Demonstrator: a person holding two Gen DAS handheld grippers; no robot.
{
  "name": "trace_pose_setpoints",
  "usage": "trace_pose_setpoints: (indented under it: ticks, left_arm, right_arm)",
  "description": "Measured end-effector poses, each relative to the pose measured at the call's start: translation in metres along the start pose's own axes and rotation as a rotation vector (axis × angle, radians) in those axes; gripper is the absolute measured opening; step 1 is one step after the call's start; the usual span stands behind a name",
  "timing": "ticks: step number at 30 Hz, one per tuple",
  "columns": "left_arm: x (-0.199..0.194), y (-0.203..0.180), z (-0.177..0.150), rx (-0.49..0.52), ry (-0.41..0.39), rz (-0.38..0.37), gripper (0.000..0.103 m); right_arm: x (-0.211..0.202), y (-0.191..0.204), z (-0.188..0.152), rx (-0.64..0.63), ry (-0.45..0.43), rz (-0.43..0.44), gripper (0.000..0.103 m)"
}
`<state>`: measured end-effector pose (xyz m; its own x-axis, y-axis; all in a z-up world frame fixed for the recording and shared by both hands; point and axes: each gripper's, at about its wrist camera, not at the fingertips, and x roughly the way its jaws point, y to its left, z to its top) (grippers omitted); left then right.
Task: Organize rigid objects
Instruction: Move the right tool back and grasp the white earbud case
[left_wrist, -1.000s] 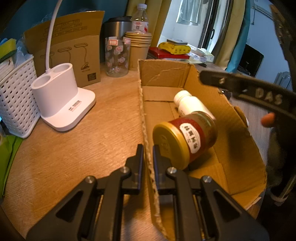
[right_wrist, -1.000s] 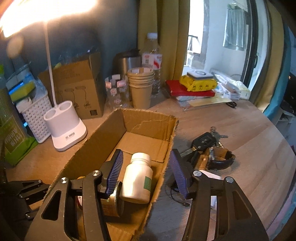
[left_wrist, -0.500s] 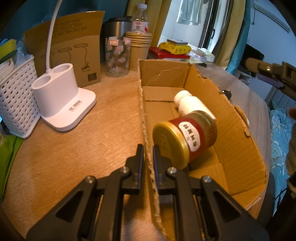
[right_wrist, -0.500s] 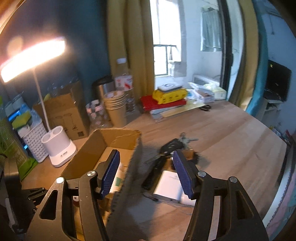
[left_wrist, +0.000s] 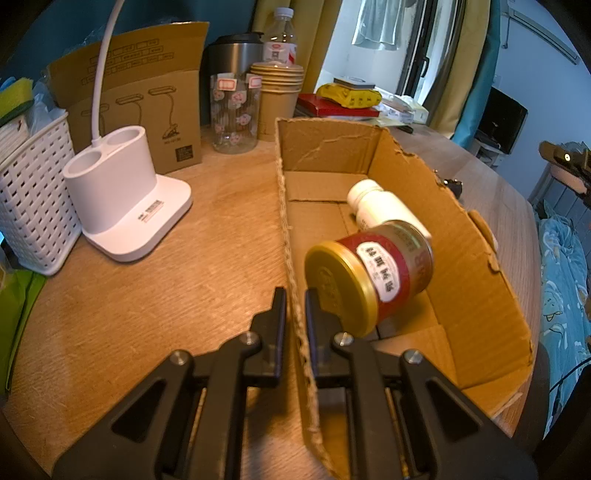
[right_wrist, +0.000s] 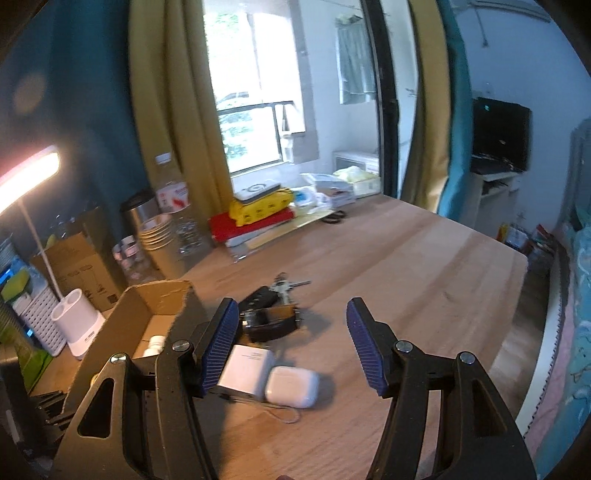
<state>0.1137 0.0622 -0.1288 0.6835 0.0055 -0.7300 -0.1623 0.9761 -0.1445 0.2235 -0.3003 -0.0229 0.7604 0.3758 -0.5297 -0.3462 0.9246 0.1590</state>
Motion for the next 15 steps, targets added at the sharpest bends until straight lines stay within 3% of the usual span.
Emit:
trace_pose_setpoints:
  ticks: [4, 15]
  left_arm:
    - [0.0, 0.0, 0.0, 0.0, 0.0, 0.0, 0.01]
    - [0.0, 0.0, 0.0, 0.0, 0.0, 0.0, 0.01]
  right_arm:
    - [0.002, -0.016, -0.002, 0.029, 0.007, -0.023, 0.073]
    - [0.043, -0.018, -0.04, -0.006, 0.156, -0.03, 0.074]
